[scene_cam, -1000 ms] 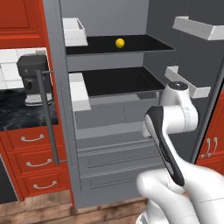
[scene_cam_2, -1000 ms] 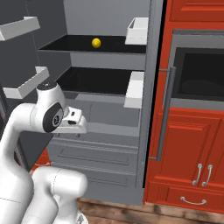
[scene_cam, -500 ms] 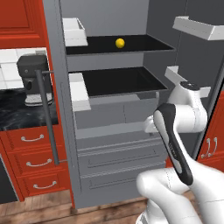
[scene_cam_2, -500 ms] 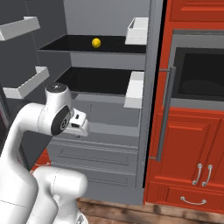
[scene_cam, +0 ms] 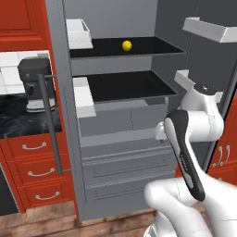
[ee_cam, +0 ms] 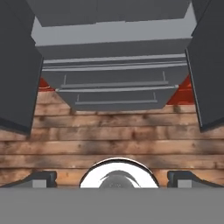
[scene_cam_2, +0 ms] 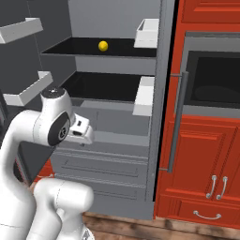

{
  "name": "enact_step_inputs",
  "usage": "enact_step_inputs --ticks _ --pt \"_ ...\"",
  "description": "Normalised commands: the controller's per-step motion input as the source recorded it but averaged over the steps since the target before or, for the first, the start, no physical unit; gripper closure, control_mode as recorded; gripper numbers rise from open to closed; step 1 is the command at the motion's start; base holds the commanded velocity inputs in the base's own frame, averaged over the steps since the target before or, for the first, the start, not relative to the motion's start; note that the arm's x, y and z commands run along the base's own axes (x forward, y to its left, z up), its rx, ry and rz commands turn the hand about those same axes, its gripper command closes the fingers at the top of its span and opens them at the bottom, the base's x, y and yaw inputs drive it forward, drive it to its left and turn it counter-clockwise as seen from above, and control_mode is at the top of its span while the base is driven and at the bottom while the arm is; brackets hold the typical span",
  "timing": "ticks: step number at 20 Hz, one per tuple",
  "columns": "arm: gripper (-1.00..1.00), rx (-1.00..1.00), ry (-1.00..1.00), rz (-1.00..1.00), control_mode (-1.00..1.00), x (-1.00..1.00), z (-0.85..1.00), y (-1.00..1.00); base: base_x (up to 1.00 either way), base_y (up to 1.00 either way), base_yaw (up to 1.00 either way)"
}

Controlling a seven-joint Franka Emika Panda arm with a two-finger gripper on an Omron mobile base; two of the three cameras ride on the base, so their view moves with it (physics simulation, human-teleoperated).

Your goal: Retrieve a lemon from the fridge and place it on the cutting board with the fish.

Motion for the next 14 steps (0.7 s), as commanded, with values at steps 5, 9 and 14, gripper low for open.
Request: enact_step_inputs --ticks 5,9,14 --pt "-1.00 -0.02 -0.02 -0.03 -1.00 -0.18 0.48 0.10 0.00 0.00 0.00" --pt "-1.00 0.00 -0.09 -0.11 -1.00 -0.37 0.30 0.09 0.00 0.00 0.00" --pt "-1.00 0.00 -0.01 -0.06 -1.00 -0.09 0.03 0.04 0.00 0.00 0.00"
